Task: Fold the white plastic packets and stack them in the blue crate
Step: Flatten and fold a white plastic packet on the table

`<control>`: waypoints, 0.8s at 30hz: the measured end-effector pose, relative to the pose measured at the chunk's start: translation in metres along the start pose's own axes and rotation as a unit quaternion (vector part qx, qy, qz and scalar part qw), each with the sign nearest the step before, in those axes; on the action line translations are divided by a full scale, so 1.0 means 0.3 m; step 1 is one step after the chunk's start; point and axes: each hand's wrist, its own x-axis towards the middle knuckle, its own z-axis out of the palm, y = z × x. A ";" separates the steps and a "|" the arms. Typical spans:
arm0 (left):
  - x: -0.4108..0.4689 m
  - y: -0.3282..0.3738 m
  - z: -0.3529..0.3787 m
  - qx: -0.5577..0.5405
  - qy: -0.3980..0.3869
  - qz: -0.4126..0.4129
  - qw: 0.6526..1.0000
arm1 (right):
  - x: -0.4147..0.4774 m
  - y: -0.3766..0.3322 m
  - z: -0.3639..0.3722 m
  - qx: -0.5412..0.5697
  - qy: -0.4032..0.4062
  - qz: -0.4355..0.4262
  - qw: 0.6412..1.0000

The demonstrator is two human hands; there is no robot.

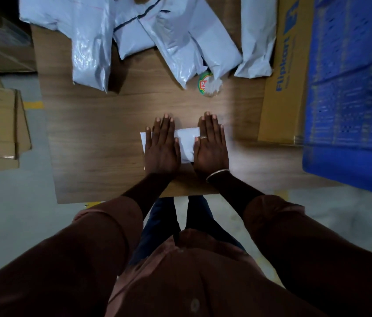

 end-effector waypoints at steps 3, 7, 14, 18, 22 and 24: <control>0.002 0.013 0.005 0.001 0.003 -0.010 1.000 | 0.004 0.001 0.013 0.010 0.012 0.004 1.000; 0.001 0.016 0.009 0.006 0.007 -0.012 1.000 | 0.013 0.004 0.021 0.020 0.013 0.009 1.000; 0.009 0.015 0.022 0.008 0.005 -0.012 1.000 | 0.022 0.008 0.035 0.027 -0.001 0.017 0.999; 0.011 0.005 0.036 0.001 0.017 -0.009 1.000 | 0.021 0.009 0.045 0.013 0.004 0.013 1.000; 0.009 0.000 0.042 -0.008 0.042 -0.002 0.999 | 0.026 0.003 0.045 0.008 0.007 0.021 1.000; 0.006 0.000 0.044 -0.011 0.050 0.002 0.999 | 0.023 0.006 0.044 0.007 0.005 0.017 1.000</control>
